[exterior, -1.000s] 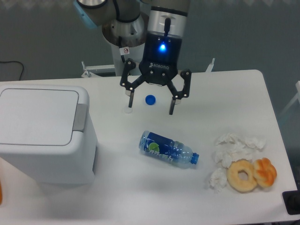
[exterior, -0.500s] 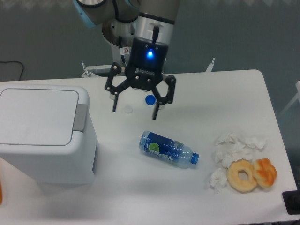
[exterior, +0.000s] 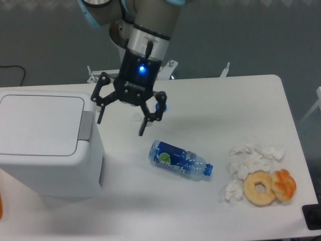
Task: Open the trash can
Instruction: 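Move the open gripper toward the white trash can lid, then lower the gripper onto the trash can lid edge and push it open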
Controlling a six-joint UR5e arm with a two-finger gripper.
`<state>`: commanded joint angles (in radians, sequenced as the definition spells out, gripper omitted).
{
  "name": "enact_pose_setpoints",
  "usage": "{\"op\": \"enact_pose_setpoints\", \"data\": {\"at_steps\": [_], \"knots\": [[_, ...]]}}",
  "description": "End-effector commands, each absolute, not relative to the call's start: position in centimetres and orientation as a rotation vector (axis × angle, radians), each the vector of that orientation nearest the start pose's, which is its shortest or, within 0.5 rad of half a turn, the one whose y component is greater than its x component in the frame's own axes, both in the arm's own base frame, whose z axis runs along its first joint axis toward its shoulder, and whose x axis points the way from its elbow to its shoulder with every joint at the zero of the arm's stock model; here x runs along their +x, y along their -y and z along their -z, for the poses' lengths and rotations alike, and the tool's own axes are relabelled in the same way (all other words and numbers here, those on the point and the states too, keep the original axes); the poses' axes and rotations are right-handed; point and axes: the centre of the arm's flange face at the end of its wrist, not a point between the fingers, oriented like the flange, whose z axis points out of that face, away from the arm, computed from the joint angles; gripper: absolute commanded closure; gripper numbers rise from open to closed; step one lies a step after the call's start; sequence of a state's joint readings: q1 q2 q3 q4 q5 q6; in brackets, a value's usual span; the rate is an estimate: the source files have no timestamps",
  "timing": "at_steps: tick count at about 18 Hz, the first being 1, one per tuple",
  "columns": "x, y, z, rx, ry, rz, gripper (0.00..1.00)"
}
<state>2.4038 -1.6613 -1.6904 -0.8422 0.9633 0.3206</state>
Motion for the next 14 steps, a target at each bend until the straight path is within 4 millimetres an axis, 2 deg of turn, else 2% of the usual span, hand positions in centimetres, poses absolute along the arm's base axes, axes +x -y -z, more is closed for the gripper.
{"op": "enact_pose_setpoints", "data": {"at_steps": [7,14], "knots": [[-27.3,-51.2,-46.3,-2.374,0.408,0.309,0.00],[-27.1,-51.1,-45.5,-2.386,0.406,0.321,0.00]]}}
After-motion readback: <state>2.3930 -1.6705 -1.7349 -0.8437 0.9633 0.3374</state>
